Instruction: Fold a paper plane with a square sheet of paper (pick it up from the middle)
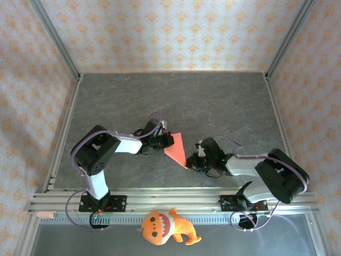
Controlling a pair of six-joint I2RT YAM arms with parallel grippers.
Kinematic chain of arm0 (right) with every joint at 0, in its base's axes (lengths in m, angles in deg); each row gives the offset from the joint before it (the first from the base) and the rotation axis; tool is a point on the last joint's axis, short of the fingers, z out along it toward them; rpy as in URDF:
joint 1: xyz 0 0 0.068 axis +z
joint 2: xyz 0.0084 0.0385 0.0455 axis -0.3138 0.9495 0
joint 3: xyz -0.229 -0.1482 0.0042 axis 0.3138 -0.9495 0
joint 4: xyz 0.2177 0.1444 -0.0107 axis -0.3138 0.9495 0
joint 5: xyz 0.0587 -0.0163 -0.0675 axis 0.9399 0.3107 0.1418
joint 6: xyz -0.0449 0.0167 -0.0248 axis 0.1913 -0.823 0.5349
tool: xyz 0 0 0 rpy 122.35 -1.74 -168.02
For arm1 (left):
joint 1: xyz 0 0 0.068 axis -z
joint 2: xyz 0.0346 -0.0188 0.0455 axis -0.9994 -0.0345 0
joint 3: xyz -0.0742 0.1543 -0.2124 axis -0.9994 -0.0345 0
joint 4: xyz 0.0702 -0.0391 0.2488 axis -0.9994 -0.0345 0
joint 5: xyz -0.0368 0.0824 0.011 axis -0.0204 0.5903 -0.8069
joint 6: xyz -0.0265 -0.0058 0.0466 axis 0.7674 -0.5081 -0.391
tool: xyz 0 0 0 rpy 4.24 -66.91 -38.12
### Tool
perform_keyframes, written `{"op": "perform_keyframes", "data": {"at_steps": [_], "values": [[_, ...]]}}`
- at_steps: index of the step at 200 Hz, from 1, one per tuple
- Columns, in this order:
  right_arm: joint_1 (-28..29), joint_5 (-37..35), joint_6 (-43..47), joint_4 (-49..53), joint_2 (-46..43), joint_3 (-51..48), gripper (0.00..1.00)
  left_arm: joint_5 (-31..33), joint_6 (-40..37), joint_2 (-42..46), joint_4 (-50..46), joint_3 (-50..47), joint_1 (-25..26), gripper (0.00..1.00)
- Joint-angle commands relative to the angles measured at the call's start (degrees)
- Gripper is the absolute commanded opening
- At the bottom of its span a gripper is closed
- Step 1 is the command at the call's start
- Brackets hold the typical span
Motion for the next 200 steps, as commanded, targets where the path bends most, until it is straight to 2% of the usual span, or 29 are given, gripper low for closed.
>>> {"op": "perform_keyframes", "data": {"at_steps": [1, 34, 62, 86, 200], "values": [[0.4, -0.1, -1.4, 8.0, -4.1, -3.4, 0.0, 5.3, 0.2, -3.5, -6.9, -1.9, -1.0, 0.0], [0.4, -2.4, -4.0, 11.4, -12.3, 0.2, 0.01, 4.7, 1.3, -3.2, -6.0, -2.6, -1.0, 0.0], [0.4, -3.8, -8.1, 10.9, -15.4, 1.9, 0.17, 4.4, 1.8, -2.4, -5.4, -3.1, -1.0, 0.0], [0.4, -3.8, -11.1, 10.2, -15.8, 2.0, 0.24, 4.2, 1.8, -1.8, -5.8, -3.1, -1.0, 0.0], [0.4, -1.1, -18.7, 6.0, -16.0, -2.0, 0.34, 3.1, 3.8, -1.7, -3.1, -4.3, -1.2, 0.0]]}}
